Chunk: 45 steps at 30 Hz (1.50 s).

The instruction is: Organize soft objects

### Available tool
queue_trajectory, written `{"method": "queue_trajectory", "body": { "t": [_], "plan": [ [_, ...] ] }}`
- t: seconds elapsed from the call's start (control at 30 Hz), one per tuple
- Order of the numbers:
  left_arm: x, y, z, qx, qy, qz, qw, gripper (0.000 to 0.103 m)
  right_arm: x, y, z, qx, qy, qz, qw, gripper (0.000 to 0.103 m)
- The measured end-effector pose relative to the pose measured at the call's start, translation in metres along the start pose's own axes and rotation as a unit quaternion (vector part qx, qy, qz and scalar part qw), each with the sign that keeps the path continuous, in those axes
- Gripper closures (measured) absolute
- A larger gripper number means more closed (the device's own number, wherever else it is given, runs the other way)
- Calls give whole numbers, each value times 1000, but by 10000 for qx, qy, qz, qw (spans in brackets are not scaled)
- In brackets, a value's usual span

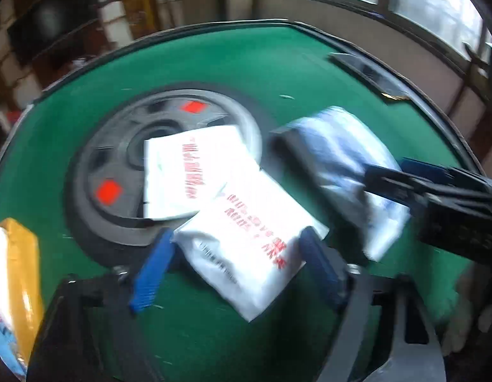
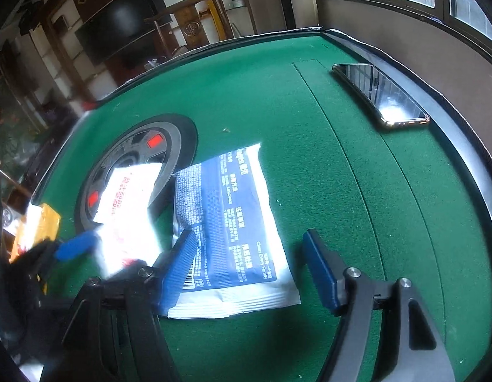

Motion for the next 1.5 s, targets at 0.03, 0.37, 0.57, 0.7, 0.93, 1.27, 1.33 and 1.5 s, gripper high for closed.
{"method": "queue_trajectory", "body": {
  "t": [0.03, 0.37, 0.57, 0.7, 0.93, 1.27, 1.33, 1.5],
  "plan": [
    [0, 8, -4, -190, 56, 54, 9998, 48, 1, -1, 1, 4, 0, 5, 10000, 39],
    [-7, 27, -29, -813, 254, 94, 9963, 86, 2, 5, -1, 155, -33, 196, 9997, 39],
    [-2, 57, -25, -1427, 191, 343, 9890, 86, 0, 3, -1, 737, -236, 376, 9963, 38],
    [8, 67, -16, -1560, 182, 145, 9875, 78, 4, 13, 0, 1587, -526, 967, 9812, 37],
    [7, 65, -14, -1464, 131, -75, 9891, 58, 6, 31, 6, 2501, -1083, 1720, 9467, 37],
    [-13, -14, -49, -784, 314, -792, 9933, 52, -15, -29, 2, 4095, -1940, 1065, 8851, 31],
    [-7, -39, -45, -435, 336, -1088, 9925, 40, -9, -21, 0, 3964, -1630, 1223, 8952, 31],
    [17, -85, -2, -236, 256, -1580, 9868, 38, -1, -3, 12, 3850, -1436, 1721, 8953, 31]
  ]
}}
Point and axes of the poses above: each gripper's, at about its wrist camera, not at the fingertips, and z roughly the way its jaws point, y to its right, x to its top, the point moved 4 cm from there along z, roughly the way its jaws point, and after that the axes turned 11 degrees about z, right-handed, at the moved point
